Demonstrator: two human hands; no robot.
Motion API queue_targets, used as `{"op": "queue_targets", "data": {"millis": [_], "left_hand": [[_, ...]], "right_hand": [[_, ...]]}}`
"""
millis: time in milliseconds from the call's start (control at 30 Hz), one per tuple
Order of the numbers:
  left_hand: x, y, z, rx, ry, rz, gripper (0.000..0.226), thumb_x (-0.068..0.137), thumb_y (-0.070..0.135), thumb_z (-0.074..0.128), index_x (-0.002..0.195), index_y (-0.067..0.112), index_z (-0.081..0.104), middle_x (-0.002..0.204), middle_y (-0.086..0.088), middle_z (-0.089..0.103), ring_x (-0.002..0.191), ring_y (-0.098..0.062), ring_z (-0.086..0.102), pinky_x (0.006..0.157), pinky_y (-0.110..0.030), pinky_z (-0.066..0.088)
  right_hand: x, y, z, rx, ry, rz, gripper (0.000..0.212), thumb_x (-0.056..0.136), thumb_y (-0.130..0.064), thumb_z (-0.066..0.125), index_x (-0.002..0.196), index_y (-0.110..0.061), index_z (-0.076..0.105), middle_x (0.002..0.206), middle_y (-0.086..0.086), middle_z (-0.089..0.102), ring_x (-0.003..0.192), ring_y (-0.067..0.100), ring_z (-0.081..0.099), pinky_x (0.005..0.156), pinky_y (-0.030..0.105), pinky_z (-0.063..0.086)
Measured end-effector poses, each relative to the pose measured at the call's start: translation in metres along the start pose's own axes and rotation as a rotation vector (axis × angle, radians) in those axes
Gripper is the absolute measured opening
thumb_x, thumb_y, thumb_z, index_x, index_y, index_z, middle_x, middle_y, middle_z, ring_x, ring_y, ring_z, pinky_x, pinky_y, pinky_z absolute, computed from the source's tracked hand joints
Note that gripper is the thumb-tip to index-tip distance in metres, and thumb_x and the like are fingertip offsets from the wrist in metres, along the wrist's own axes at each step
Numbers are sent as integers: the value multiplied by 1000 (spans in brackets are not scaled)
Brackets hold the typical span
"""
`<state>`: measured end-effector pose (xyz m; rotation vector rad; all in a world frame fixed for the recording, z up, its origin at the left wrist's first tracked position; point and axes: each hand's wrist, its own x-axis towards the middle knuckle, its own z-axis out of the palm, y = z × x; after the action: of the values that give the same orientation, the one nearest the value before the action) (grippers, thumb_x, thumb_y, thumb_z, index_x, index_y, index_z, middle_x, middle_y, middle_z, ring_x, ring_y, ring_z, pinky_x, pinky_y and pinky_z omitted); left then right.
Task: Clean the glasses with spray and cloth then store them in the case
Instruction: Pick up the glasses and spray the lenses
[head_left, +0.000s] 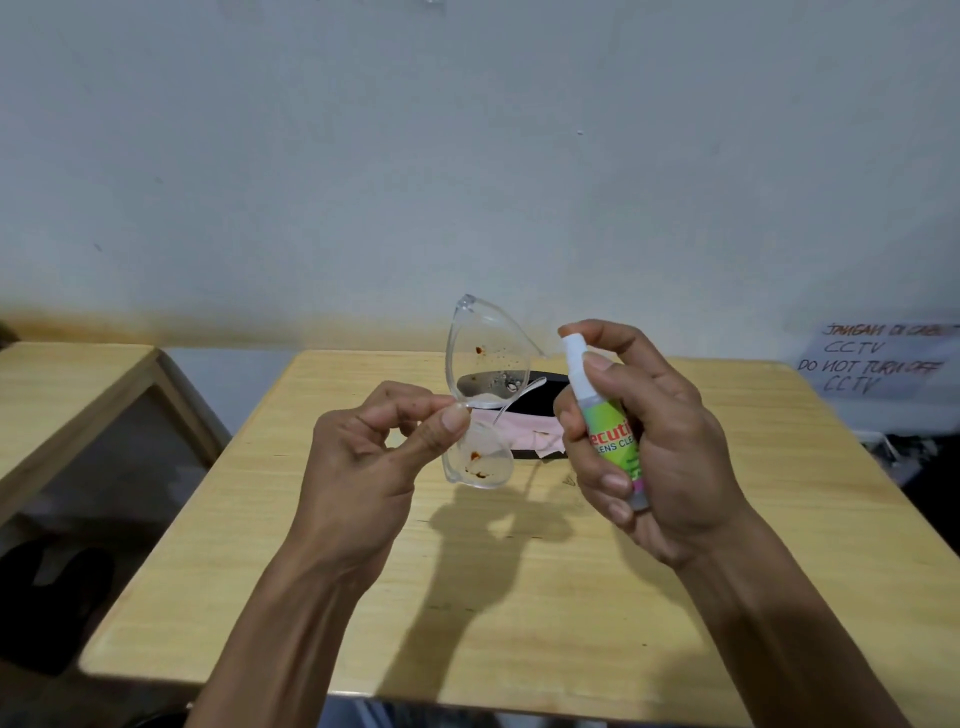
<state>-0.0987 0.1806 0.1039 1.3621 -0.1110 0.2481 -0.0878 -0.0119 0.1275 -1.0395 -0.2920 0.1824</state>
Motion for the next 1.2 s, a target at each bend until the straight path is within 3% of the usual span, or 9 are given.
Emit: {"op": "queue_targets", "data": {"millis": [200, 400, 533, 733, 833, 933, 1000, 1067, 1200], "left_hand": [[0, 0, 1, 24, -10, -13, 10, 59, 26, 84, 66, 20, 79, 78, 6, 65, 85, -13, 57, 79, -18, 45], [-1, 1, 1, 23, -9, -2, 6, 61, 27, 77, 63, 22, 78, 75, 9, 65, 81, -9, 57, 74, -11, 46], [0, -1, 0, 27, 6, -13, 11, 60, 30, 78, 65, 20, 79, 77, 7, 65, 86, -15, 54, 83, -22, 42], [1, -4, -2, 43, 31, -1, 16, 59, 34, 80, 67, 20, 79, 79, 5, 66, 89, -19, 54, 88, -32, 40], [0, -8, -2, 51, 42, -5, 16, 59, 33, 79, 68, 19, 79, 79, 3, 66, 88, -20, 55, 89, -35, 40], [-1, -13, -2, 72, 40, -6, 16, 61, 32, 78, 68, 19, 80, 78, 4, 66, 85, -16, 58, 88, -35, 40], [-2, -17, -1, 90, 51, -1, 14, 62, 31, 78, 68, 19, 79, 78, 4, 66, 81, -13, 58, 87, -35, 40], [-3, -22, 0, 119, 65, -2, 12, 63, 30, 77, 68, 20, 79, 79, 1, 66, 80, -13, 59, 85, -35, 40], [-6, -32, 2, 156, 88, -19, 9, 66, 26, 78, 68, 17, 79, 80, -2, 68, 81, -16, 60, 85, -37, 40]], "right_hand": [[4, 6, 6, -46, 48, -20, 13, 87, -22, 57, 99, -22, 63, 63, 11, 51, 30, 11, 29, 37, 14, 30], [3, 8, 3, -27, 115, -43, 17, 91, -24, 55, 106, -25, 62, 65, 9, 52, 31, 12, 31, 38, 14, 28], [0, 10, -3, -49, 135, -76, 19, 98, -19, 48, 108, -26, 62, 68, 11, 53, 33, 14, 34, 39, 14, 32], [-9, 17, -21, -442, 344, -258, 27, 103, -19, 50, 120, -35, 63, 76, 5, 66, 58, 21, 50, 46, 30, 42], [-15, 15, -42, -667, 441, -338, 23, 100, -23, 57, 118, -36, 62, 89, 2, 75, 69, 37, 54, 49, 27, 53], [-19, 17, -69, -818, 524, -396, 23, 94, -26, 67, 115, -35, 65, 96, 3, 72, 83, 25, 67, 72, 35, 63], [-16, 19, -89, -919, 628, -434, 25, 89, -24, 73, 113, -30, 68, 96, -6, 71, 86, 7, 68, 81, 26, 58], [-10, 22, -108, -943, 713, -456, 27, 86, -20, 78, 111, -26, 70, 94, -14, 71, 81, -3, 66, 79, 16, 56], [5, 32, -137, -1008, 768, -464, 27, 82, -12, 81, 108, -17, 76, 85, -9, 72, 77, -1, 69, 72, 8, 53]]}}
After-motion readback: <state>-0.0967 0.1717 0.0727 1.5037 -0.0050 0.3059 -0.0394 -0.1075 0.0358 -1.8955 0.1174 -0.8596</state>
